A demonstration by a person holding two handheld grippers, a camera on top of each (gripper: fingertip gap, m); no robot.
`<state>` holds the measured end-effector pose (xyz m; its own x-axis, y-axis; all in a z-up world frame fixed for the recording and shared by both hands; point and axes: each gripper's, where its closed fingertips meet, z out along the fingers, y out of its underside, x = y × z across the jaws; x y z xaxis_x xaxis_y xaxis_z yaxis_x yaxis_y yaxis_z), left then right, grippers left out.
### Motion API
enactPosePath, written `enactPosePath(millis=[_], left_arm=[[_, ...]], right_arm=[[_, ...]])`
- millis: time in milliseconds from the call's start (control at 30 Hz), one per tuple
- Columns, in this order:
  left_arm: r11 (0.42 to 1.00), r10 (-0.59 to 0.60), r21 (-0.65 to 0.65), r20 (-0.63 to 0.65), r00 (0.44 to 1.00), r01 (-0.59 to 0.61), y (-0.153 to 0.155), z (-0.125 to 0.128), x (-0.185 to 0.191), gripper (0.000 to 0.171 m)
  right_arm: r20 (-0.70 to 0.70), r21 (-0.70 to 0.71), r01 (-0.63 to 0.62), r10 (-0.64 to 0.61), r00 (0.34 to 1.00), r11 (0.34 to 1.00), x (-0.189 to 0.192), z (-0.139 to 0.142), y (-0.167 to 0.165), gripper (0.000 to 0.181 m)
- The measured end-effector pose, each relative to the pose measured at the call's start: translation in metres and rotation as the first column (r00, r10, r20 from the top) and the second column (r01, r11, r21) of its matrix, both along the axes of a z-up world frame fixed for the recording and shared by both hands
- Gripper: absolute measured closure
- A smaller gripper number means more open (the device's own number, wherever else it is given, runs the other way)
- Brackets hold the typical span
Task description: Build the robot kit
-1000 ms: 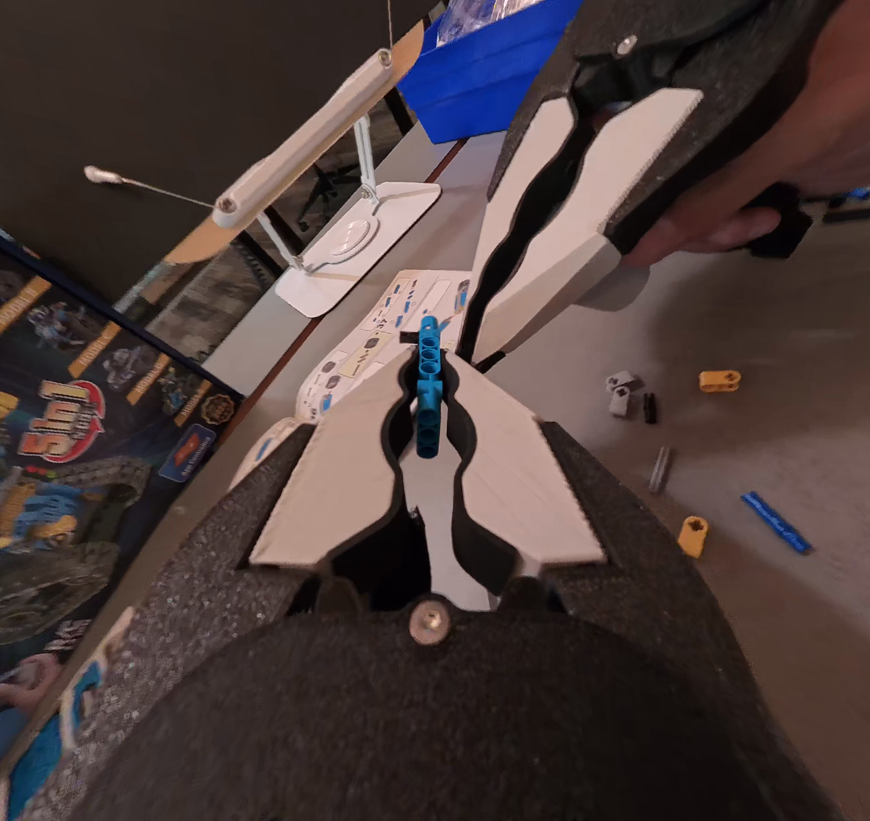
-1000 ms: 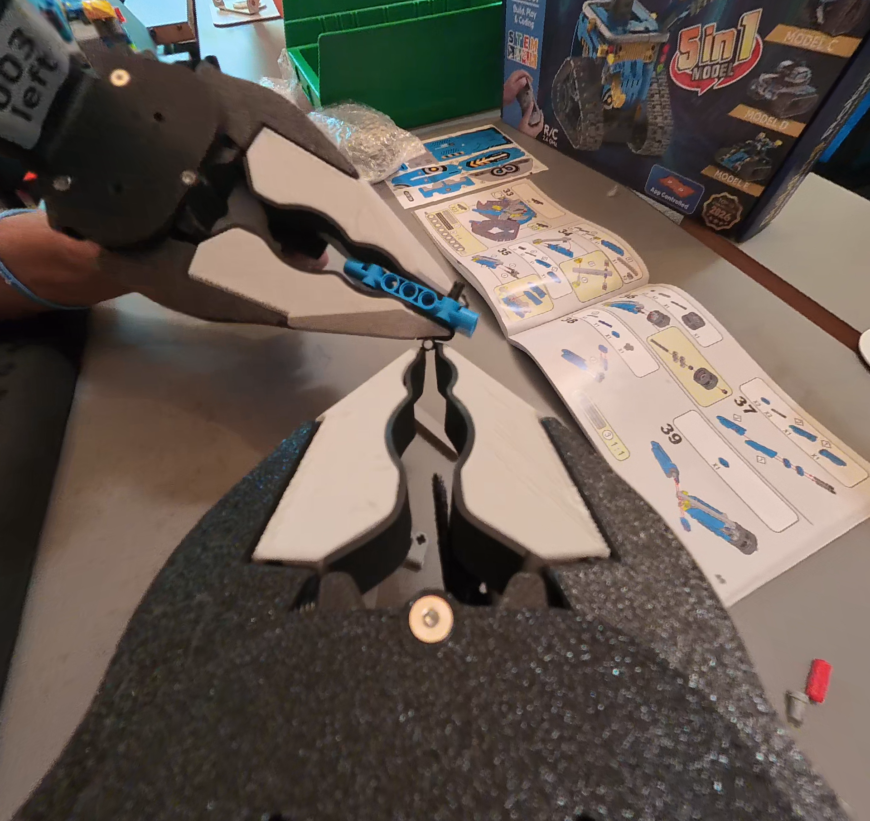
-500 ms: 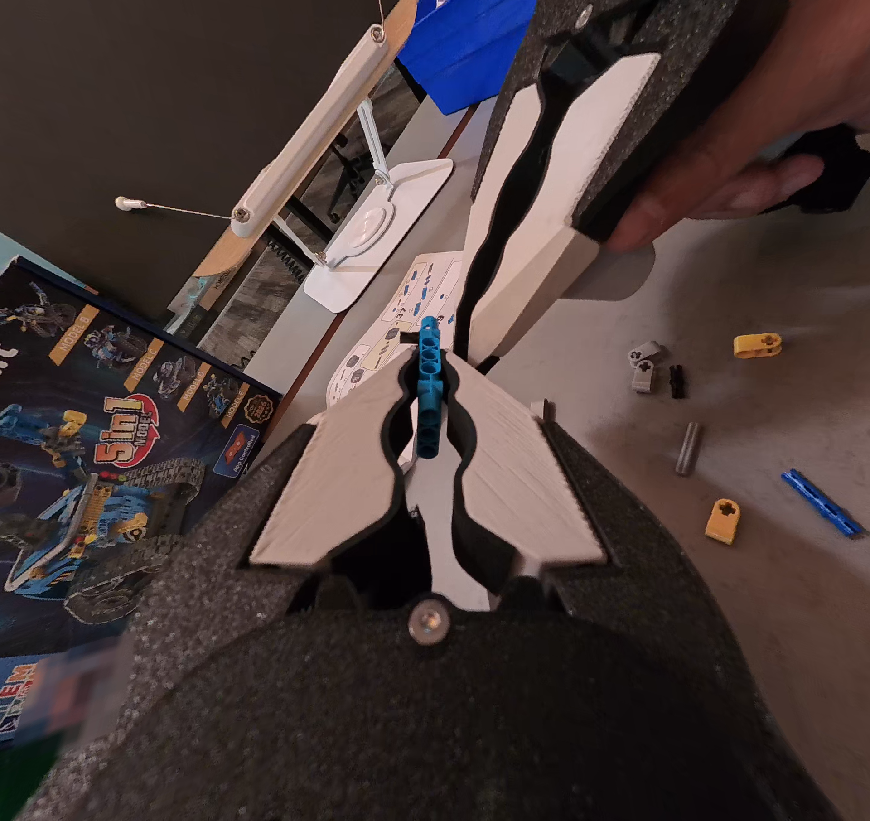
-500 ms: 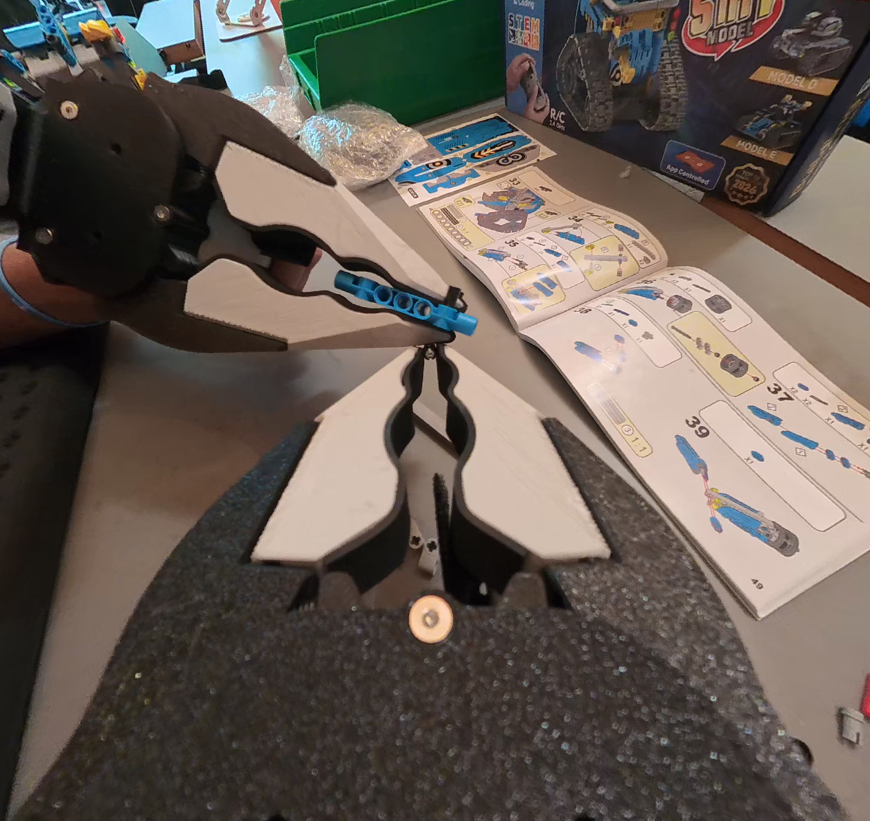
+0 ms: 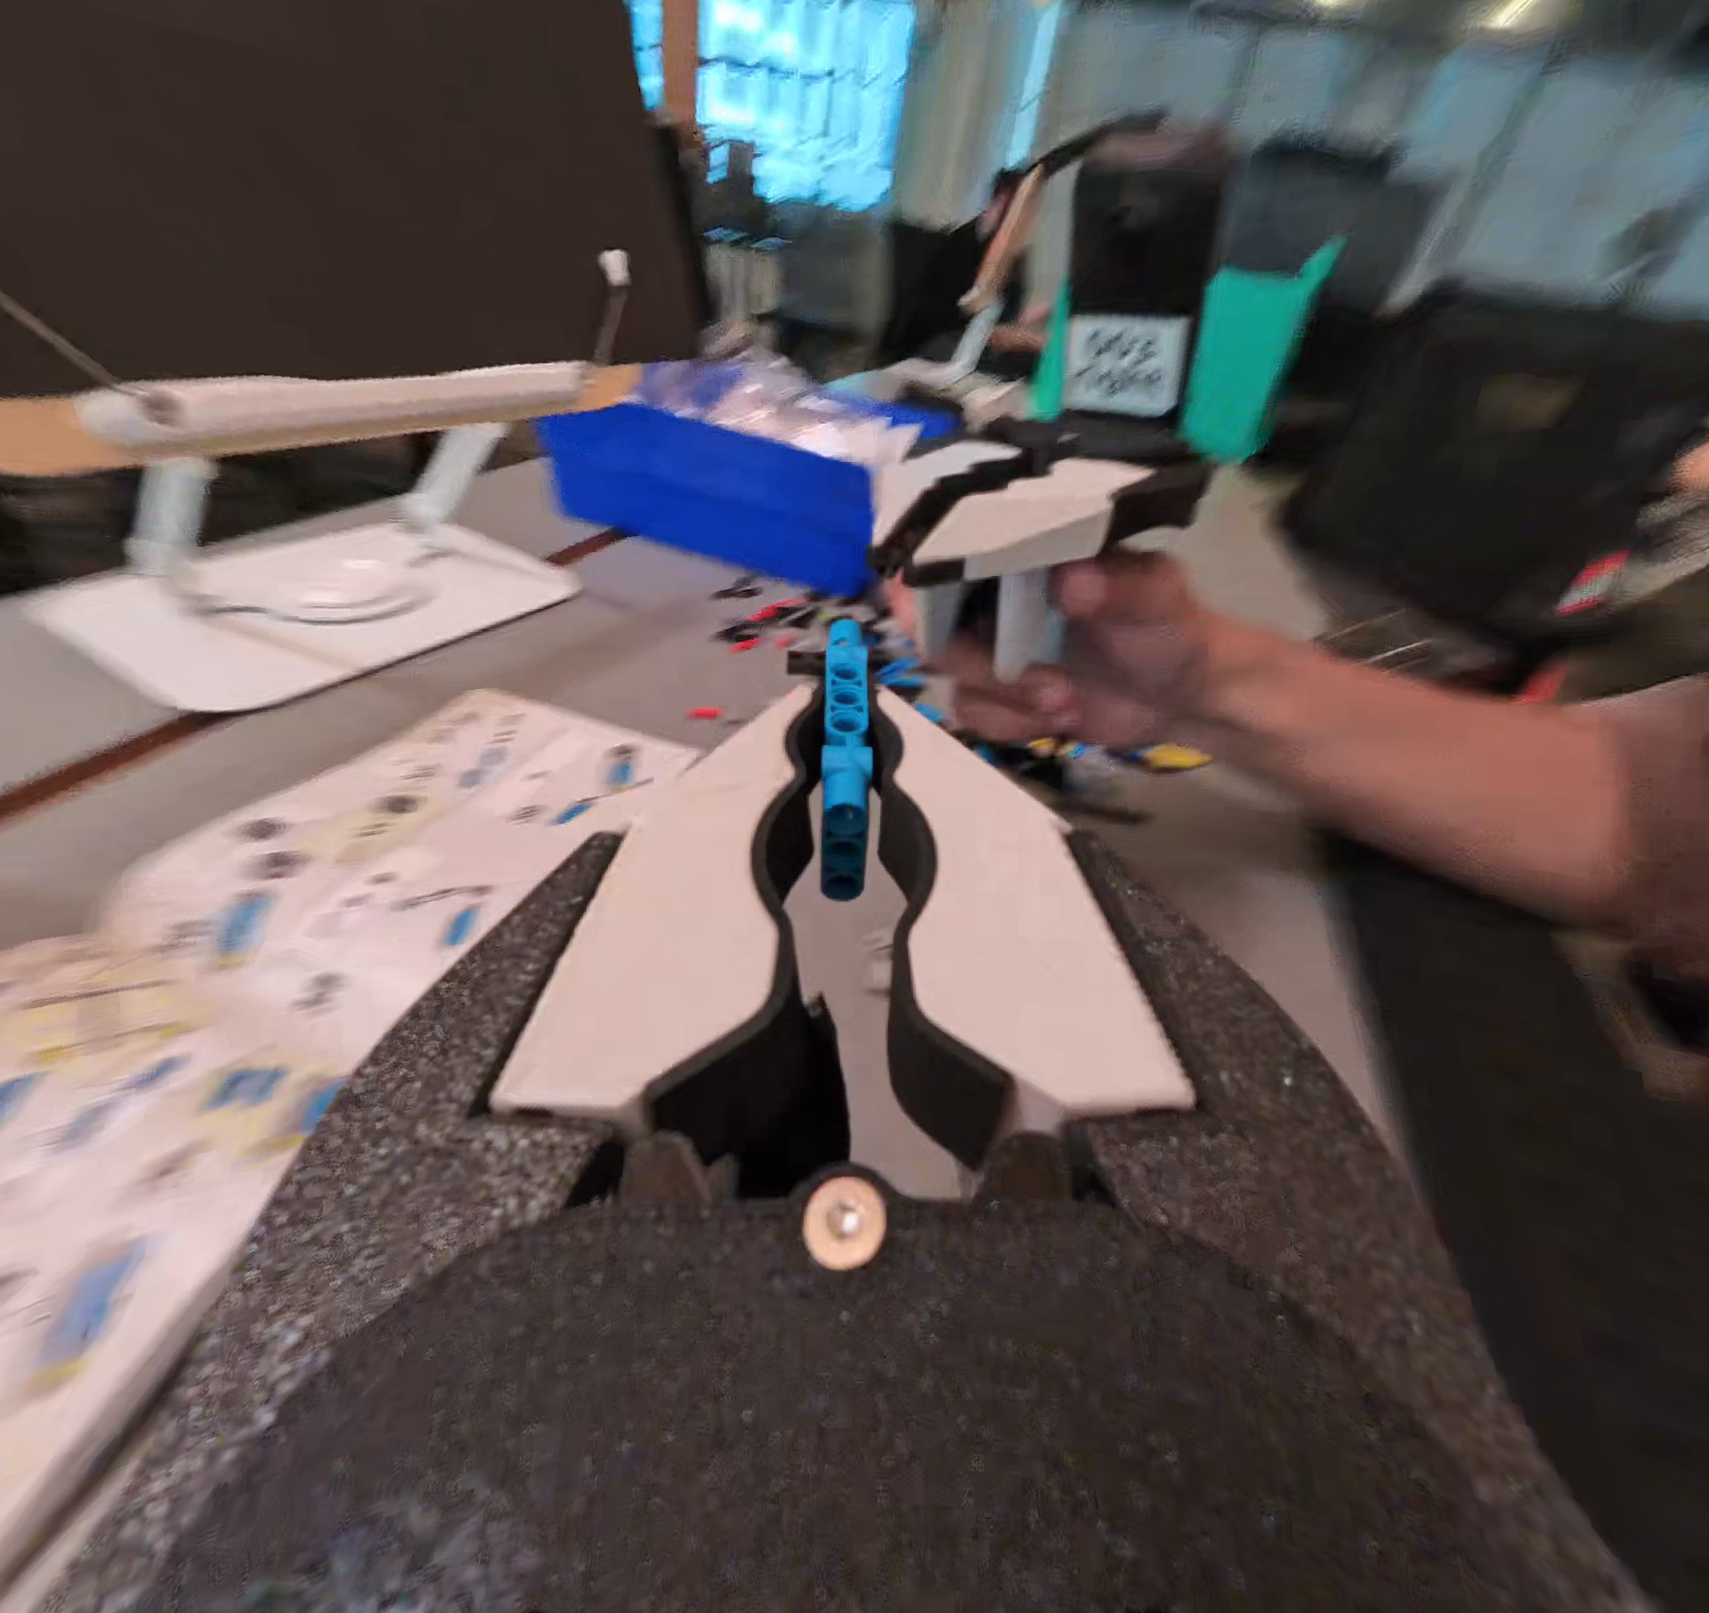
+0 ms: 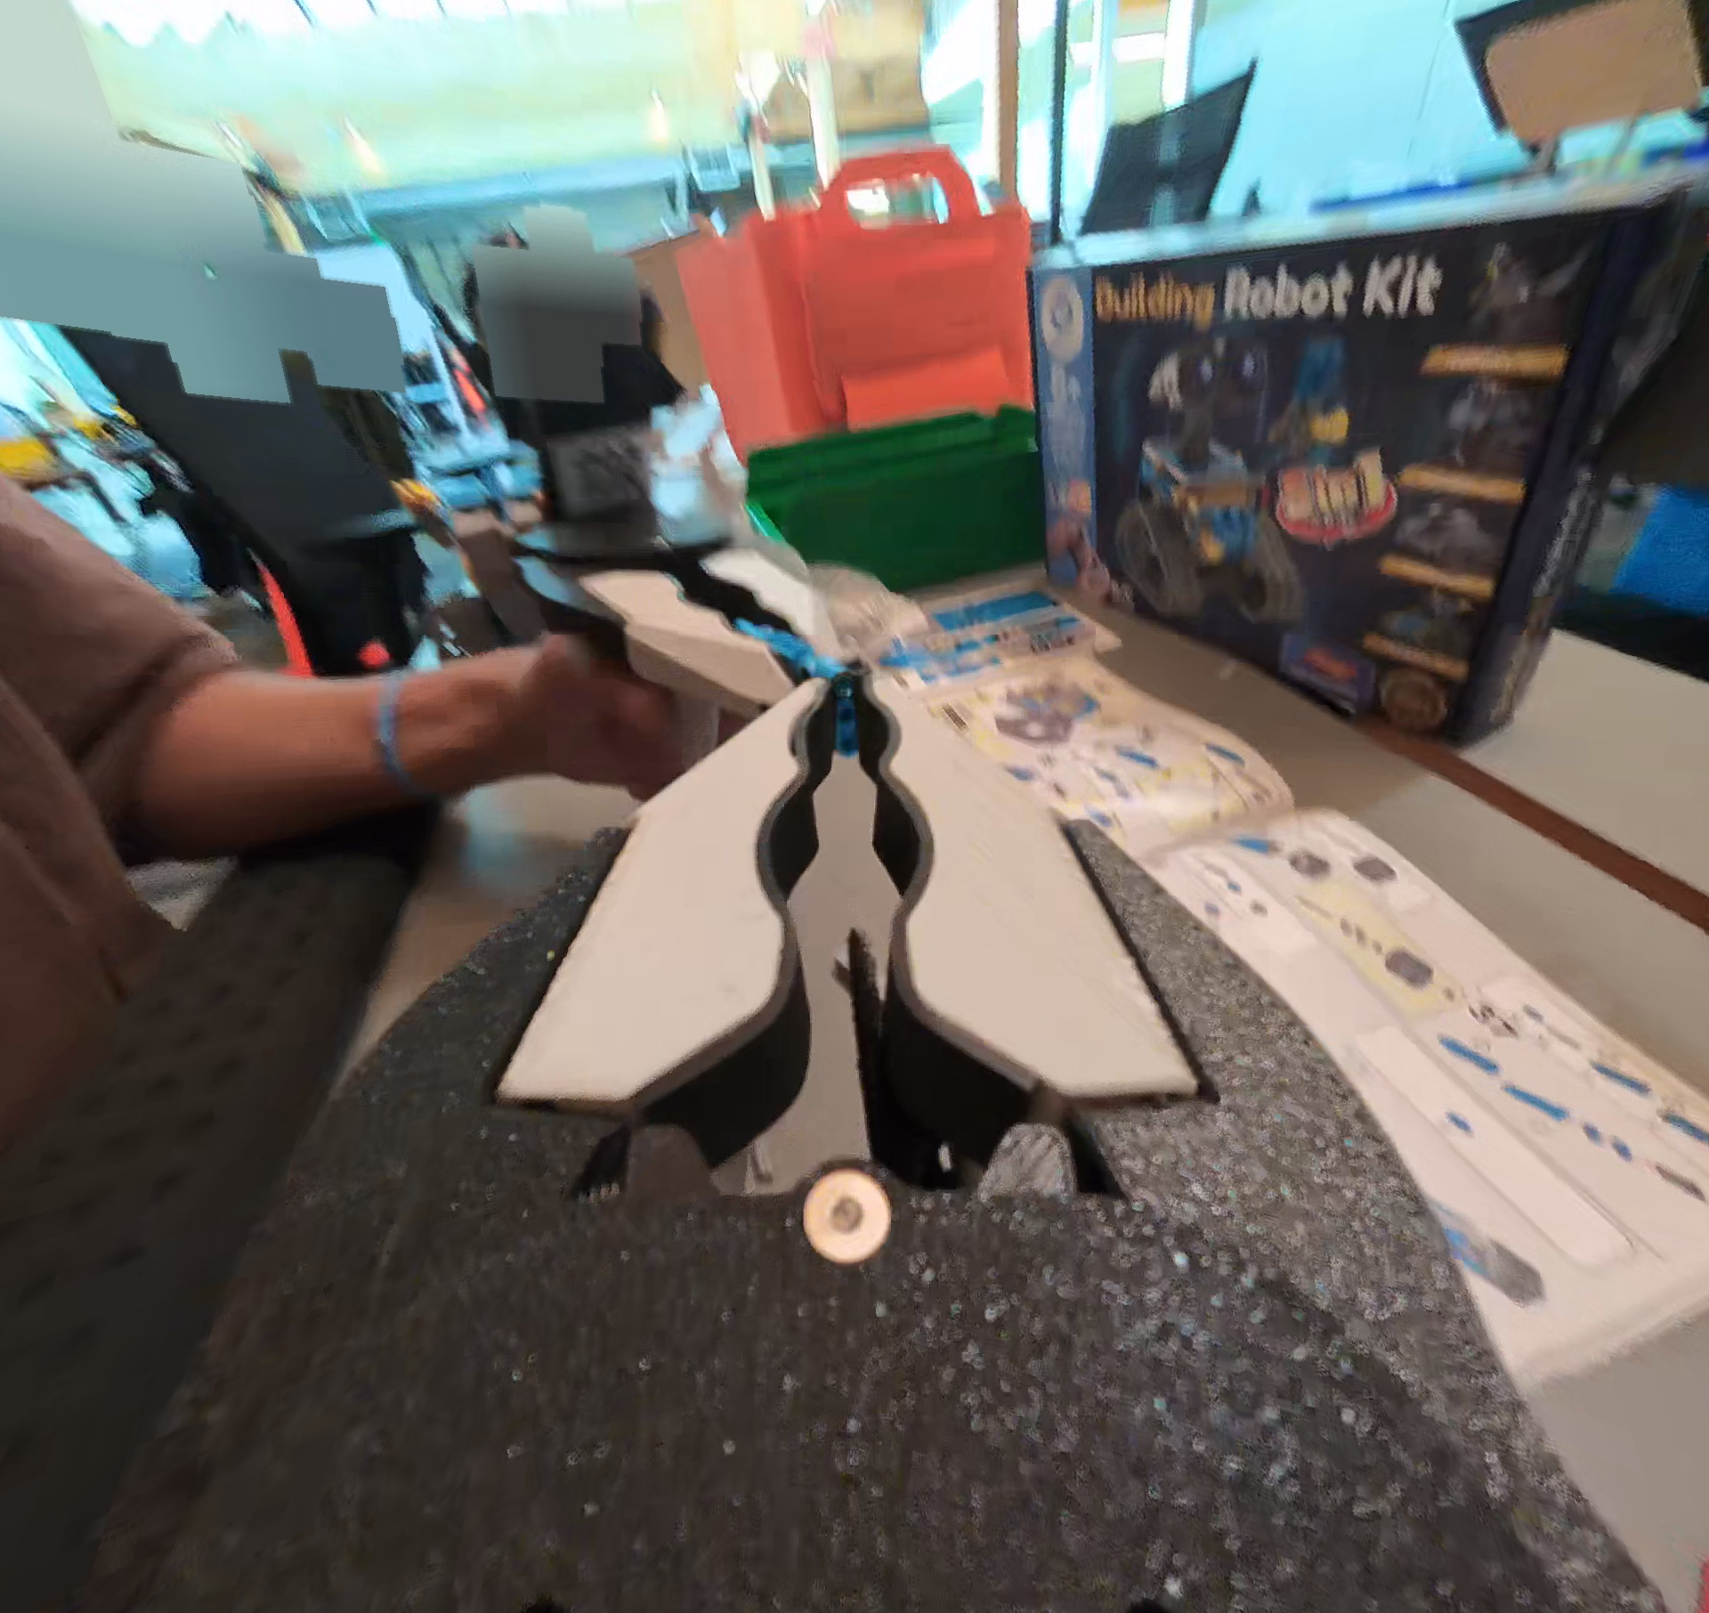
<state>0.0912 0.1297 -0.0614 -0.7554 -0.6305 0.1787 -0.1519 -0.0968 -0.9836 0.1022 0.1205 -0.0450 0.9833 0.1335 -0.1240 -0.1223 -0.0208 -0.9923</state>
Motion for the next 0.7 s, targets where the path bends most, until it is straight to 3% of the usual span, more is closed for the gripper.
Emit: enactPosePath(millis=[100, 267, 700], left_arm=[[0.97, -0.139, -0.204, -0.009, 0.99, 0.134, -0.011, 0.017, -0.014, 0.166], [0.932, -0.225, -0.291, 0.008, 0.974, 0.217, -0.02, 0.026, -0.025, 0.166], [0.923, -0.251, -0.299, 0.015, 0.968, 0.244, -0.021, 0.028, -0.028, 0.166]], right_arm=[[-0.038, 0.04, -0.072, 0.074, 0.997, 0.997, -0.013, 0.011, -0.003, 0.178], [-0.069, 0.024, -0.142, 0.143, 0.987, 0.99, -0.023, 0.01, -0.005, 0.178], [-0.108, 0.061, -0.184, 0.19, 0.976, 0.981, -0.028, 0.016, -0.006, 0.178]])
